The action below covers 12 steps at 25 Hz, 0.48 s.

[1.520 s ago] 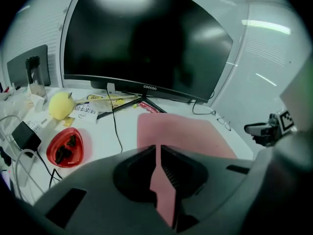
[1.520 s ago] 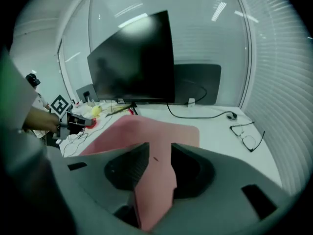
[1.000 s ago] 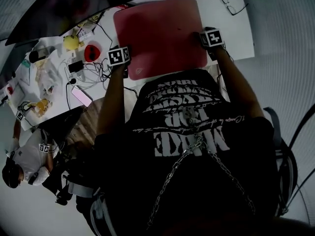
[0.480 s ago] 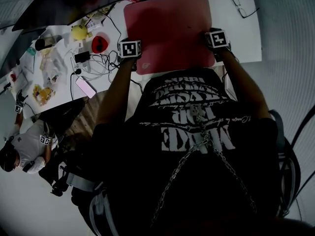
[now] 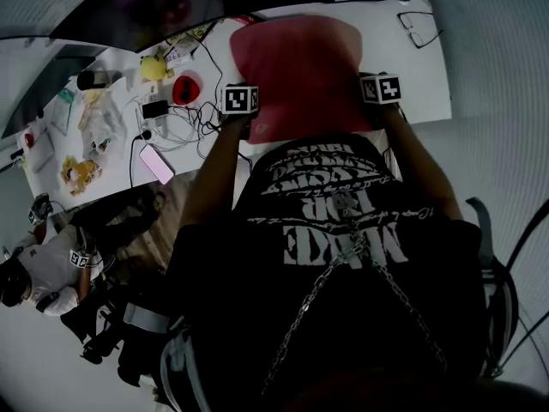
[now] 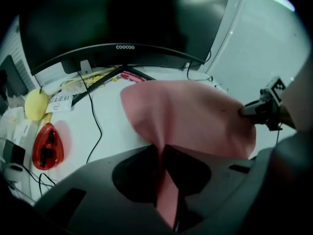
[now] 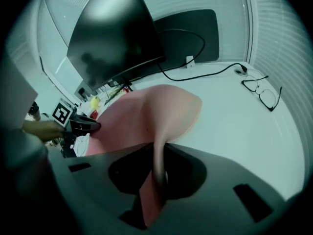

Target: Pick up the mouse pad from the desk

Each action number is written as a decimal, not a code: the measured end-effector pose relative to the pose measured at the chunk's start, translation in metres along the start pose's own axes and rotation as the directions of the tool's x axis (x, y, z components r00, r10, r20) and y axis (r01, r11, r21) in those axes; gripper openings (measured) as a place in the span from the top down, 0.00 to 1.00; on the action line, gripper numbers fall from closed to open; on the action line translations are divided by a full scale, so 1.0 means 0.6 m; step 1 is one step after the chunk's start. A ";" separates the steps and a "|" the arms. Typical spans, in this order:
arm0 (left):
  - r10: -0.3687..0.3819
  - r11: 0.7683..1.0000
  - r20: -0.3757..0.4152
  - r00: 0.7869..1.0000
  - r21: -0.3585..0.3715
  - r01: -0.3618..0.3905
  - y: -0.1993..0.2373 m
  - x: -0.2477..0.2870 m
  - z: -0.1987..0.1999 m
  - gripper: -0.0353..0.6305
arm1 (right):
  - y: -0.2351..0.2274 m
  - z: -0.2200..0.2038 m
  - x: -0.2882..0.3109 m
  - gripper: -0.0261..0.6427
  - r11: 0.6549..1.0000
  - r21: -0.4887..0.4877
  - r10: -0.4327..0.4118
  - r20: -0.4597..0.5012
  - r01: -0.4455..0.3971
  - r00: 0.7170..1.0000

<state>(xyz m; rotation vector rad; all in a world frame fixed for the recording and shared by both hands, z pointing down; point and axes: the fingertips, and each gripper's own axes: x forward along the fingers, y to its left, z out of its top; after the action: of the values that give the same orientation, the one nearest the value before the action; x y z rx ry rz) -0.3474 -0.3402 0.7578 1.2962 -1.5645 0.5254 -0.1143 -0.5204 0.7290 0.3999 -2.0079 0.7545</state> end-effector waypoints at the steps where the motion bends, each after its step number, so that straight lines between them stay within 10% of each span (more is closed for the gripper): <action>1: -0.016 1.000 0.034 0.999 -0.002 0.016 -0.008 -0.016 0.005 0.85 | 0.011 -0.001 -0.012 0.88 0.999 0.022 0.026 0.014 -0.026 1.000; 12: -0.076 0.975 0.398 0.914 0.220 -0.015 -0.102 -0.324 0.106 0.85 | 0.189 0.078 -0.281 0.88 0.988 -0.145 0.111 0.363 -0.062 0.925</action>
<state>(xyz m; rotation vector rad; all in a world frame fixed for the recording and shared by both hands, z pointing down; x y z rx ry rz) -0.3314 -0.3198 0.5458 1.6763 -1.8596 0.4358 -0.1193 -0.4680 0.5275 0.4008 -2.4308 0.6298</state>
